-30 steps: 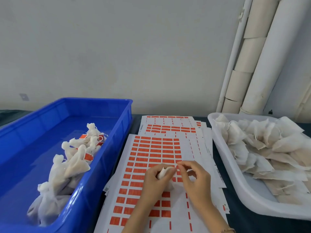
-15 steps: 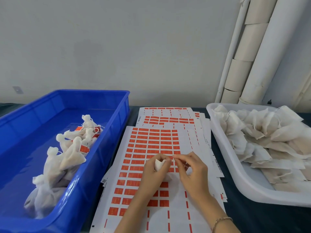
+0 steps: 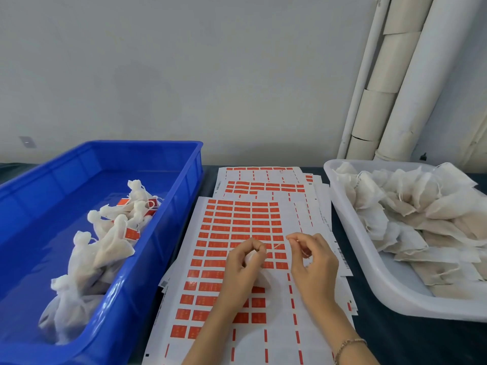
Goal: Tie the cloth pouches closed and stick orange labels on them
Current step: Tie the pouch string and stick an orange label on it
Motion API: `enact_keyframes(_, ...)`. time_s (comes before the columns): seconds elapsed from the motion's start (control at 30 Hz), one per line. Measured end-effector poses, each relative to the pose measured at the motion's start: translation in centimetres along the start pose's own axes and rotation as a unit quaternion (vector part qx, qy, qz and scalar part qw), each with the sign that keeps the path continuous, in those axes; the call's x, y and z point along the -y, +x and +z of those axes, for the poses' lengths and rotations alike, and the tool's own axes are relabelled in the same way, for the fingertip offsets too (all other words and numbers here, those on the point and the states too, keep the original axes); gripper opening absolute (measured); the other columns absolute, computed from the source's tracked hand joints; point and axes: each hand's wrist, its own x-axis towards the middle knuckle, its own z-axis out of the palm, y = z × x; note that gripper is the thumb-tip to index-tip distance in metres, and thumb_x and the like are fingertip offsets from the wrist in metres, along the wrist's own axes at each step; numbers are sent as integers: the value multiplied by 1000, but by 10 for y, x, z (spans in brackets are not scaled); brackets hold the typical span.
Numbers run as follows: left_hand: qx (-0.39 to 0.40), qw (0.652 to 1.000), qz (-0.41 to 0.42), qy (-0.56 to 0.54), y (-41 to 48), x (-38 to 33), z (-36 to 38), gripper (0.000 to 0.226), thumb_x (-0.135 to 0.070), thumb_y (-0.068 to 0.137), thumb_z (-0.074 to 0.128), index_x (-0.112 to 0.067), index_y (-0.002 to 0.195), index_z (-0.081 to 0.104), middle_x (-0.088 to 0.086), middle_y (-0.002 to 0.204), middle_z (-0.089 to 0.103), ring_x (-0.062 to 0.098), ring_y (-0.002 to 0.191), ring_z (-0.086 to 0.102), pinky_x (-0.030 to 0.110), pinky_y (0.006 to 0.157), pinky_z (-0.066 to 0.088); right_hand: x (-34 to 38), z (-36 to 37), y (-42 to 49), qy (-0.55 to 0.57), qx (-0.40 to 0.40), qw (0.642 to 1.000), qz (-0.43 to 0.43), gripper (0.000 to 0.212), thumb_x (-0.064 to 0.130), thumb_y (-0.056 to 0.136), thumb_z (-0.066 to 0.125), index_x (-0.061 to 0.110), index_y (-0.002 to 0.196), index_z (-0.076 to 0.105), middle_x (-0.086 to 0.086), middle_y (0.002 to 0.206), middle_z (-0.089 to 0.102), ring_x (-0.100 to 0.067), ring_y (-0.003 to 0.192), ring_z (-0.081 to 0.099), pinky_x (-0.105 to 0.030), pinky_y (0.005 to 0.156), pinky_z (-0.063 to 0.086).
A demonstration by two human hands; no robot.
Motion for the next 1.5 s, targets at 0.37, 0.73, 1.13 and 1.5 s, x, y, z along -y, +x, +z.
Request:
enact_keyframes(0.37,32,999,-10,-1,-4,0,-2,30,-43,81,54,-19,63,56,-6,60,57,7,61,54,13,63,46,1,-3,7,18,-49,998,34,17,25,83,65,18,99,67,12,95,62,-3,77,62,-7,66,44)
enact_keyframes(0.73,73,989,-121,-47,-7,-12,-4,15,-42,77,62,-39,63,69,-22,68,63,-6,68,60,3,61,46,-8,-10,14,41,-115,985,121,19,25,87,63,15,102,68,1,104,68,-1,85,61,-11,69,45)
enact_keyframes(1.13,3,991,-80,-108,-1,-11,-16,22,-40,91,59,-31,109,67,-10,113,67,7,112,60,11,77,50,-4,-5,4,-45,37,998,32,14,23,83,68,25,97,66,14,92,60,-1,76,59,-5,65,41)
enact_keyframes(1.5,-46,977,32,208,-5,8,-4,44,-25,88,66,-56,109,42,-32,108,50,-7,105,53,1,78,44,5,-4,2,111,233,966,24,16,15,86,69,31,86,70,18,85,69,-7,85,65,-12,72,52)
